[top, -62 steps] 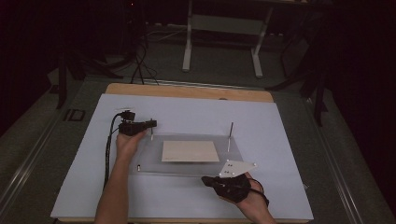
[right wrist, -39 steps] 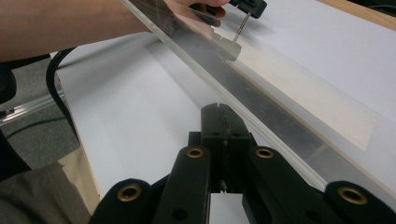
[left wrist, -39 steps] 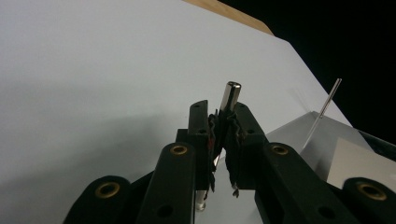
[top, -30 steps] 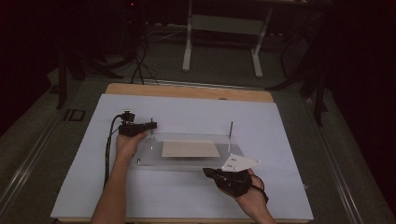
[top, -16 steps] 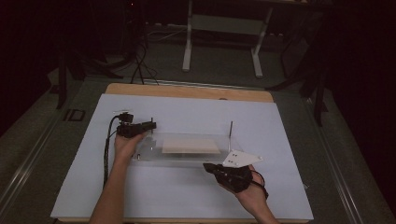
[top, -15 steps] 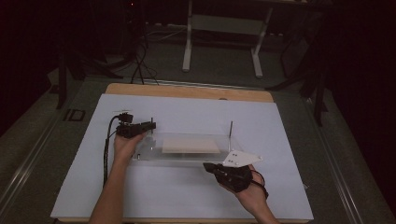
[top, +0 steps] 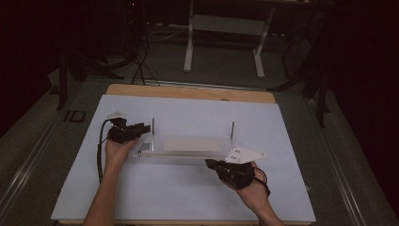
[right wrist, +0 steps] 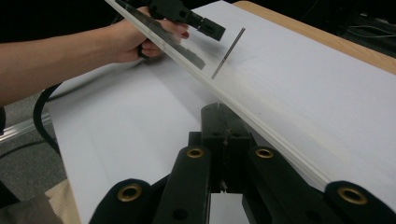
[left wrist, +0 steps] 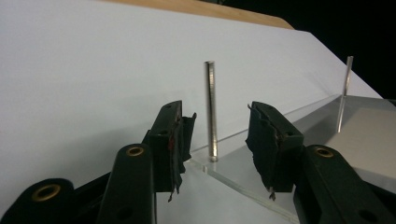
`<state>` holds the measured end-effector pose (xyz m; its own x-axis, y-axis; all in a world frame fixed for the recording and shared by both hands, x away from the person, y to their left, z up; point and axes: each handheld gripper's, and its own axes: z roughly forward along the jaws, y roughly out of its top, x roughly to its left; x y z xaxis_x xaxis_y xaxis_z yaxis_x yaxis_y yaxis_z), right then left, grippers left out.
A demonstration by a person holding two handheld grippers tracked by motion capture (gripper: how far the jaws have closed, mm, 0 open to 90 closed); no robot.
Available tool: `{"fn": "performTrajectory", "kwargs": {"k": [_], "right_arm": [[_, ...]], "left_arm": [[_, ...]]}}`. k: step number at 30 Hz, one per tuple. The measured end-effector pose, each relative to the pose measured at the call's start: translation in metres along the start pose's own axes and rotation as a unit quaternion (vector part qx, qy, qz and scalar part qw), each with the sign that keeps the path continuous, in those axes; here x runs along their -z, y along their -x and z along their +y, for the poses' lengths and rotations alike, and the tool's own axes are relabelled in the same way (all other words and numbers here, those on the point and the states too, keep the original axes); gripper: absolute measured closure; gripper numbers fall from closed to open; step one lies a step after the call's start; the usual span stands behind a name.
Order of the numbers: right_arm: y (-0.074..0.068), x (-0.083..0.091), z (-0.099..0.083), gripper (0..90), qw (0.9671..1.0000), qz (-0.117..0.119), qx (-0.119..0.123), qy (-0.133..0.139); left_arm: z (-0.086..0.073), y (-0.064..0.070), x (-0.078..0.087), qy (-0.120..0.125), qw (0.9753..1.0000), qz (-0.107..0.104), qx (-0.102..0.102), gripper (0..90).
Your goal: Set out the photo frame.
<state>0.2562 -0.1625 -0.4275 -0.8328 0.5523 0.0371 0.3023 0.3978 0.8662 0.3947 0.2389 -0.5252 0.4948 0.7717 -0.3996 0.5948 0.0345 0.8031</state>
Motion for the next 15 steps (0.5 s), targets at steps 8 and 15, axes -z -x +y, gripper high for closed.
{"fn": "performTrajectory", "kwargs": {"k": [8, 15], "right_arm": [[0.003, -0.002, 0.003, 90.0, 1.0, -0.001, -0.004, 0.0], [0.004, -0.002, 0.006, 90.0, 1.0, -0.004, -0.006, 0.003]], "left_arm": [[0.002, 0.012, 0.016, 0.025, 0.9993, -0.008, -0.028, 54.5], [0.004, 0.029, 0.034, 0.044, 0.9968, -0.017, -0.065, 54.5]]}}
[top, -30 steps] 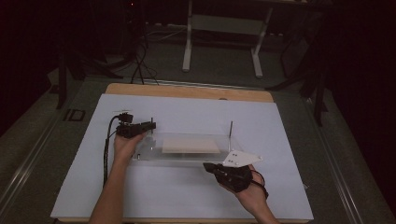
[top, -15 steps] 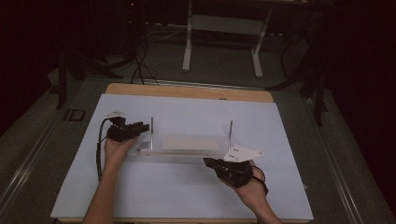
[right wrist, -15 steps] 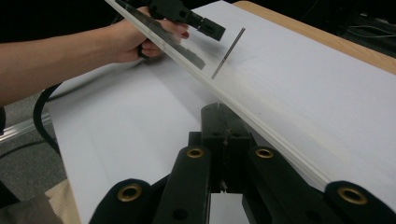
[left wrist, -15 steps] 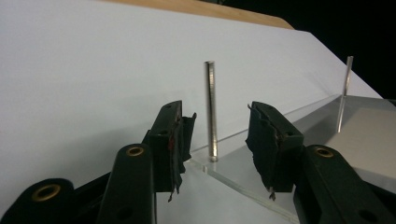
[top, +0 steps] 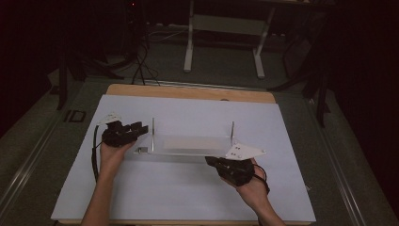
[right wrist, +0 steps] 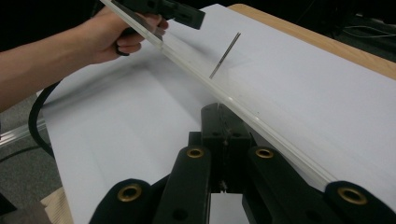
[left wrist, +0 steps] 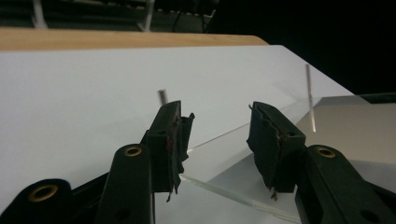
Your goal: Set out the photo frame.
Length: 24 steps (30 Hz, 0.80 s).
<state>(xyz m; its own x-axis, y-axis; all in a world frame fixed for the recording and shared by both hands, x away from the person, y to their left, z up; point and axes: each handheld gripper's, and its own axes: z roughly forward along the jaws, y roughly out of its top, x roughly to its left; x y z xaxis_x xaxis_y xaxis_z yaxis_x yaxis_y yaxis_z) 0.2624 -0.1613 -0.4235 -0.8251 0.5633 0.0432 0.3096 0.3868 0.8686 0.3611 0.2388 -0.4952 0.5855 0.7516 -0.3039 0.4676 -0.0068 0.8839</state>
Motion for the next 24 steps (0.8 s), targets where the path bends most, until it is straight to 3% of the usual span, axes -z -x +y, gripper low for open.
{"fn": "performTrajectory", "kwargs": {"k": [2, 9, 14, 24], "right_arm": [[0.001, 0.0, 0.002, 90.0, 1.0, -0.001, -0.003, 0.003], [0.004, -0.001, 0.006, 90.0, 0.9999, -0.004, -0.008, 0.011], [0.006, -0.001, 0.01, 90.0, 0.9998, -0.007, -0.01, 0.015], [0.01, -0.002, 0.016, 90.0, 0.9998, -0.011, -0.007, 0.016]], "left_arm": [[0.003, 0.007, 0.008, 0.005, 0.9998, -0.003, -0.018, 54.5], [0.004, 0.02, 0.025, 0.02, 0.9986, -0.013, -0.048, 53.3], [0.0, 0.024, 0.031, 0.024, 0.9978, -0.022, -0.058, 53.2], [0.001, 0.025, 0.047, 0.041, 0.9968, -0.014, -0.067, 52.9]]}}
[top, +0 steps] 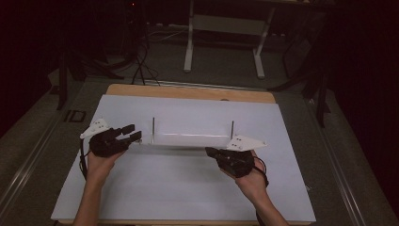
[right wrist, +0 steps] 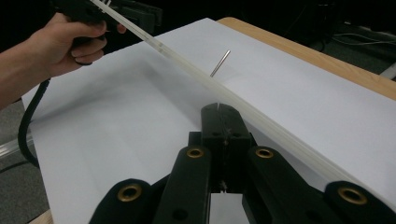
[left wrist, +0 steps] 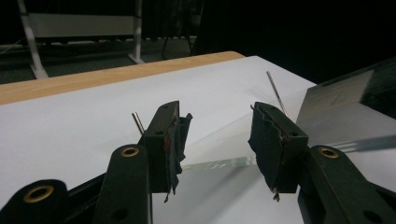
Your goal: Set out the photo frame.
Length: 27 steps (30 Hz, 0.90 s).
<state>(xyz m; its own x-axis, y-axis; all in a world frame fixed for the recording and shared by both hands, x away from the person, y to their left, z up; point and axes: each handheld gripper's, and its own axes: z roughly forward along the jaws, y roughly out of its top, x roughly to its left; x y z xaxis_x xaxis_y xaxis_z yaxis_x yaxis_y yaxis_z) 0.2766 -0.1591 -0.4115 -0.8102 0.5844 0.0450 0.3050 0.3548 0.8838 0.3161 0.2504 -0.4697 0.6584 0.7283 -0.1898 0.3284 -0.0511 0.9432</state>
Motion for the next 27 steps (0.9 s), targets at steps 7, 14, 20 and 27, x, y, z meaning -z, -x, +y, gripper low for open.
{"fn": "performTrajectory", "kwargs": {"k": [7, 14, 20, 27], "right_arm": [[0.001, -0.001, 0.002, 90.0, 1.0, -0.003, 0.0, 0.002], [0.003, 0.0, 0.005, 90.0, 1.0, -0.004, -0.001, 0.005], [0.005, 0.0, 0.008, 90.0, 1.0, -0.005, -0.003, 0.006], [0.007, -0.001, 0.011, 90.0, 0.9999, -0.007, -0.003, 0.009]], "left_arm": [[0.0, -0.001, 0.009, 0.003, 0.9999, 0.007, -0.008, 52.3], [0.001, -0.001, 0.02, 0.005, 0.9998, 0.012, -0.015, 52.3], [0.003, 0.001, 0.024, 0.006, 0.9997, 0.006, -0.022, 52.4], [0.004, 0.004, 0.022, 0.001, 0.9994, -0.014, -0.032, 52.5]]}}
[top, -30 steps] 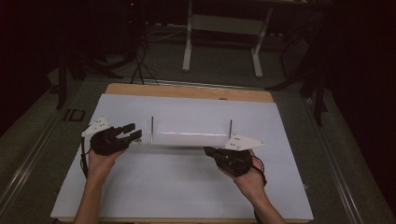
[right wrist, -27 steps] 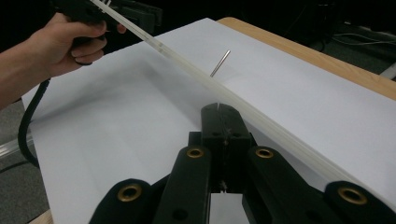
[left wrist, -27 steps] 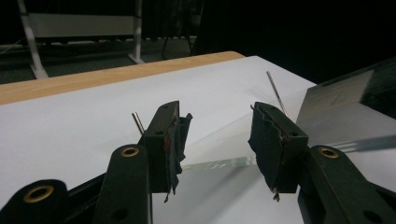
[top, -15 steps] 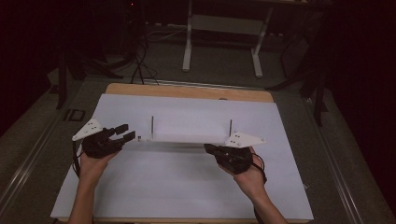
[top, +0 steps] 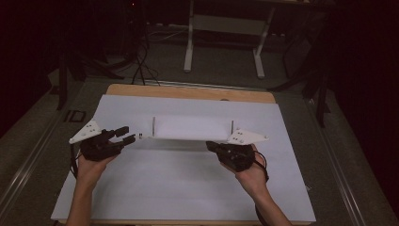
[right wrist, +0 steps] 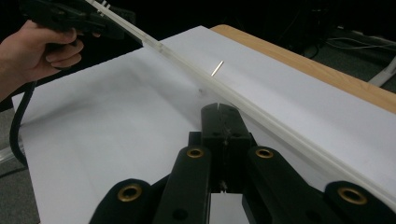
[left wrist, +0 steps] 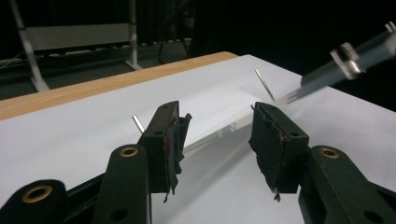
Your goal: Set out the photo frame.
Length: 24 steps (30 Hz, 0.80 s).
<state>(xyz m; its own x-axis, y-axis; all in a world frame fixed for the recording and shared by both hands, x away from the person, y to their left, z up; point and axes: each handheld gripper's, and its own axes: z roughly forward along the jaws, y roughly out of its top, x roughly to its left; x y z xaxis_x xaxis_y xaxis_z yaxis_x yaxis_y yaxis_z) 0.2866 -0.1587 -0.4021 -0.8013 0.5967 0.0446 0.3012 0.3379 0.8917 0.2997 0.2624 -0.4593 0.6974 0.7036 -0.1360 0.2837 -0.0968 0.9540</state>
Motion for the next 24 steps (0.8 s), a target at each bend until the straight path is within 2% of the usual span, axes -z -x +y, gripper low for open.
{"fn": "performTrajectory", "kwargs": {"k": [6, 12, 18, 24], "right_arm": [[0.003, 0.001, 0.004, 90.0, 1.0, -0.003, -0.002, 0.005], [0.005, 0.0, 0.007, 90.0, 1.0, -0.004, -0.002, 0.007], [0.007, -0.001, 0.009, 90.0, 0.9999, -0.005, -0.004, 0.009], [0.009, 0.0, 0.011, 90.0, 0.9999, -0.007, -0.003, 0.009]], "left_arm": [[0.0, 0.004, -0.005, -0.007, 0.9998, -0.014, -0.012, 52.6], [0.004, 0.012, -0.012, -0.012, 0.9994, -0.014, -0.03, 52.6], [0.013, 0.024, -0.021, -0.009, 0.9982, -0.002, -0.06, 54.0], [0.016, 0.028, -0.026, 0.001, 0.9976, 0.012, -0.069, 56.9]]}}
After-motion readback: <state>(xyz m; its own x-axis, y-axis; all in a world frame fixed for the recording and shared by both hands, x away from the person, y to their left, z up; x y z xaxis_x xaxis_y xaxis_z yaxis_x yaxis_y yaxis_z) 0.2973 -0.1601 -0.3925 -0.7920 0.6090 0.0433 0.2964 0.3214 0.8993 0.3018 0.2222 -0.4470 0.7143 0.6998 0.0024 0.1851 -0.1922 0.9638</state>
